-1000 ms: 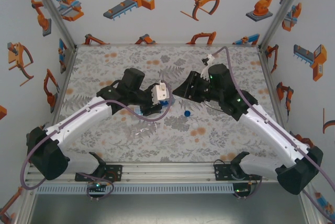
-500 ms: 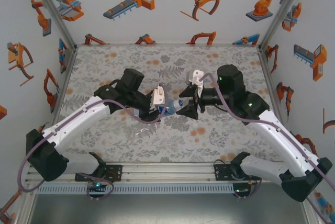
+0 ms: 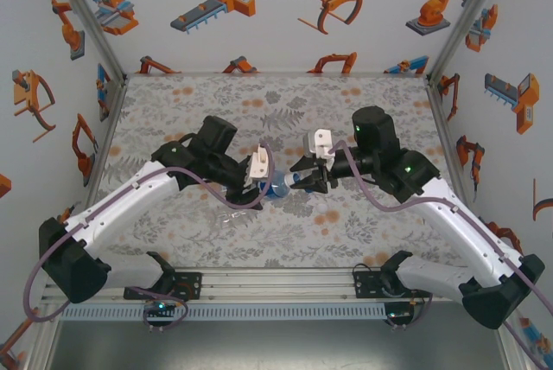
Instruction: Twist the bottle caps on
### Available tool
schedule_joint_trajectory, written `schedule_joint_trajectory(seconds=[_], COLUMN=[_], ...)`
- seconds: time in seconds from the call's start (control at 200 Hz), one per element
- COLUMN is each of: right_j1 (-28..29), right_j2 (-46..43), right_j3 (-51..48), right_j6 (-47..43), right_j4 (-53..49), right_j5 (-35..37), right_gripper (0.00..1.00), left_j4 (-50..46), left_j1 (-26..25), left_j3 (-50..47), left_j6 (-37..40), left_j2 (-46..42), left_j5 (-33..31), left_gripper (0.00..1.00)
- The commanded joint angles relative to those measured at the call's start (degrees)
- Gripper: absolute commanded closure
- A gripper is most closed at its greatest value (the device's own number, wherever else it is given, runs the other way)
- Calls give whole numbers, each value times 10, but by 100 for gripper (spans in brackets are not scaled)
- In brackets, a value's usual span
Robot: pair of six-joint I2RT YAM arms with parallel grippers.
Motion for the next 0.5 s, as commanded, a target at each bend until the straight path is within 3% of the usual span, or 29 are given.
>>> schedule_joint_trajectory(seconds=[0.0, 0.496], right_j1=[3, 3], right_j2=[-5, 3], right_j3=[2, 2], right_j6=[-17, -17], right_j4=[-1, -14], right_j5=[-20, -35], right_gripper=[62, 59], left_j4=[-16, -15], left_j1=[-5, -5], left_j3=[17, 20], left_j6=[15, 20], left_j2=[-17, -17], left_j5=[22, 22], left_gripper=[100, 100])
